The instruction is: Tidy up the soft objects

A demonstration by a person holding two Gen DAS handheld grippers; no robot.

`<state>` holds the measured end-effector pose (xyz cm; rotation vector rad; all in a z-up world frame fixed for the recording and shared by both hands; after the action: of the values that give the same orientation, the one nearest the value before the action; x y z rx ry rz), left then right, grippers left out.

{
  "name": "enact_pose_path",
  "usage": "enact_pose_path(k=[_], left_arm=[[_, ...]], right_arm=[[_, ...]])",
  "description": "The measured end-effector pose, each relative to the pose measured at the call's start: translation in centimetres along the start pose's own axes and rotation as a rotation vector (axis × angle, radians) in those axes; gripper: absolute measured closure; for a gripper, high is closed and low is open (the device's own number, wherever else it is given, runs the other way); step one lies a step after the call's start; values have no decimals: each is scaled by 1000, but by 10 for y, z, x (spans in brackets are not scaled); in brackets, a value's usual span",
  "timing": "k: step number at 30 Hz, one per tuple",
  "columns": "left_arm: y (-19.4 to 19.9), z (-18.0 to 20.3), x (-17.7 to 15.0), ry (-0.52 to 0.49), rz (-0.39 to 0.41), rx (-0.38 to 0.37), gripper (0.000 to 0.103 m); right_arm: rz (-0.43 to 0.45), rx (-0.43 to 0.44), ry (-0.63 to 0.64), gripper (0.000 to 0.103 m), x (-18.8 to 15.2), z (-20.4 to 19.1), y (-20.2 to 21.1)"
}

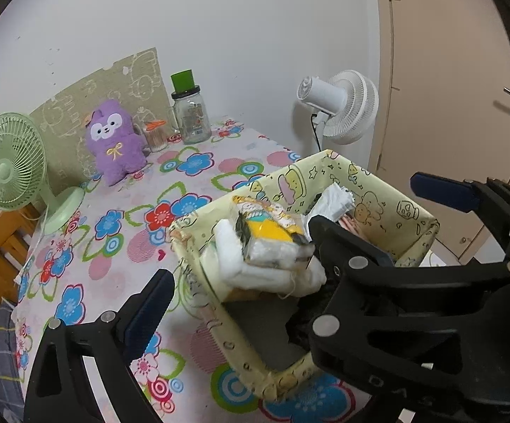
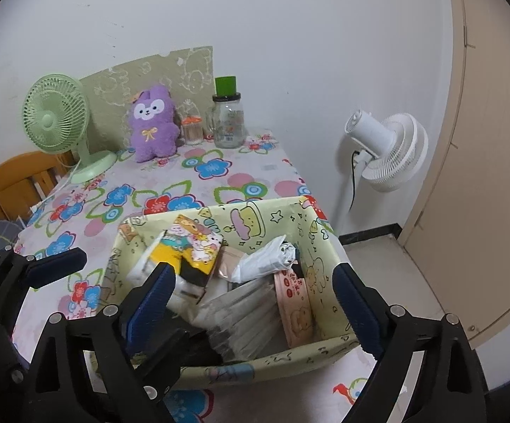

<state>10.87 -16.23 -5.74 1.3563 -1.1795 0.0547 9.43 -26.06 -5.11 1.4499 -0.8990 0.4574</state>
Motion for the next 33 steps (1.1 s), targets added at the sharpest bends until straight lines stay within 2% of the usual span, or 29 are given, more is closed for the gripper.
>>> enact_pose_path(k=[20,24,33], left_arm=[[34,-33,-35,36,18,70,4],[43,-41,-41,18,23,143,4],[55,-67,-59,83,29,184,3]], right_arm=[[36,16,48,7,-18,-49,28],[42,0,37,6,-21,-60,30],[59,9,60,5,-26,-85,38]])
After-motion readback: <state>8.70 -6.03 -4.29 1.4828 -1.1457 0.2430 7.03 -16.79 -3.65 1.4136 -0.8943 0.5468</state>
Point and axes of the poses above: each gripper's, at about its wrist camera, not at the fingertips, and y roughly against the way its jaws point, z to its right, x to its top, the point moved 2 cm from there along -y, roughly the way its jaws point, and after that the axes turned 10 degrees about -y, right-handed, at the moved point
